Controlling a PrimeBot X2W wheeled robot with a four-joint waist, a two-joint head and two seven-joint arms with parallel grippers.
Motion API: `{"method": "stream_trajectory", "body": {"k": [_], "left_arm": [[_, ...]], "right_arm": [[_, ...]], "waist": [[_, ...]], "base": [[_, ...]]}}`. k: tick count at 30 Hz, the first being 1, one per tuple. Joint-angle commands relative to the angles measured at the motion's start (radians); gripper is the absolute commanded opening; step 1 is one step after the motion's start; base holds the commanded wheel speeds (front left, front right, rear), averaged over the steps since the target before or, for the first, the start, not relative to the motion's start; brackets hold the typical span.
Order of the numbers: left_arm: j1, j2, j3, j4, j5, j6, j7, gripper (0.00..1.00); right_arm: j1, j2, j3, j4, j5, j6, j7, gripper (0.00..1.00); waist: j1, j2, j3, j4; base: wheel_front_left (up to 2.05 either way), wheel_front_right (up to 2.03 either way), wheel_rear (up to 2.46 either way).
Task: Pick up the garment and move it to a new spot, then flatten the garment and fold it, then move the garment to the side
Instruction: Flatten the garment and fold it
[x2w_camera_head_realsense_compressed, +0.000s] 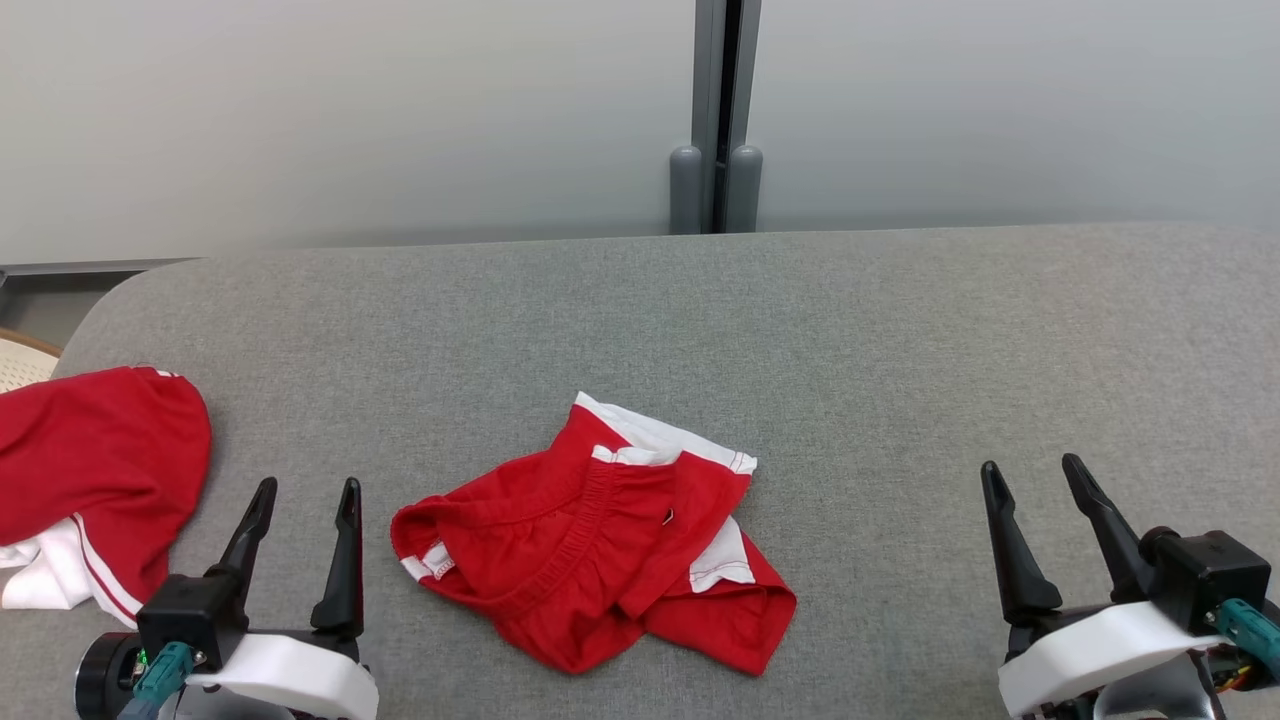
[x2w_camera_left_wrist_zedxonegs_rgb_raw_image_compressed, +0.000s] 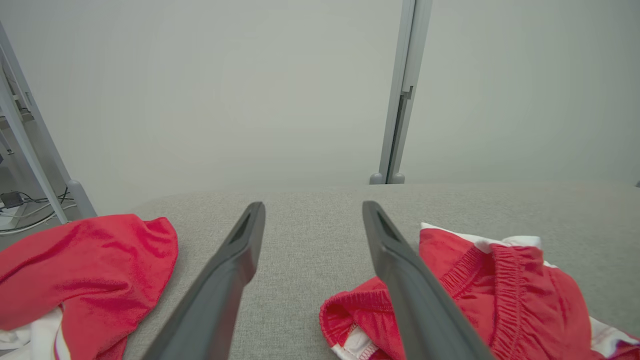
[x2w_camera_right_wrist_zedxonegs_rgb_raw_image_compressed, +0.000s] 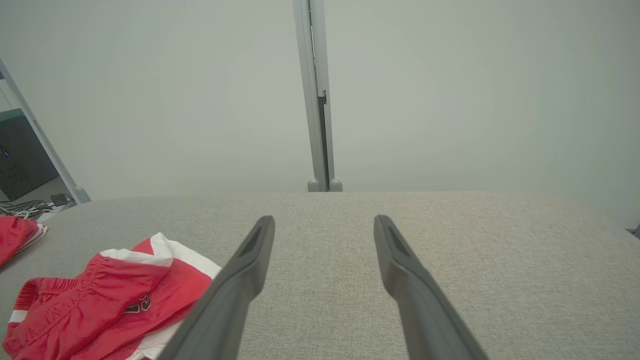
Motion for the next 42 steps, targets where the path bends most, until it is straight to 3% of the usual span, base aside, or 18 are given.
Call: {"method": "stream_trajectory", "body": {"k": [1,27,33,42], "left_arm": [[0.015,0.009,0.005,-0.004,0.008,0.007,-0.003,1.0],[0.019,0.019,-0.028,-0.048,0.015,0.031,0.03,1.0],[-0.048,-0.012,-0.096,-0.054,0.029,-0.011,0.069,1.0],[-0.233,-0.146,-0.232,0.111,0.008,-0.129,0.156,1.0]], "right_arm": [[0.014,-0.005,0.001,-0.003,-0.007,0.0,0.004,1.0],[0.014,0.0,0.004,-0.006,0.001,0.0,0.006,1.0],[-0.002,0.0,0.005,-0.011,0.0,0.0,0.005,1.0],[-0.041,0.001,0.035,0.002,0.008,0.0,-0.002,1.0]], "waist": [[0.0,0.0,-0.005,-0.002],[0.0,0.0,-0.002,-0.001],[0.0,0.0,0.026,0.0],[0.0,0.0,0.089,-0.035]], "base": [[0.0,0.0,0.0],[0.0,0.0,0.0],[0.0,0.0,0.0],[0.0,0.0,0.0]]}}
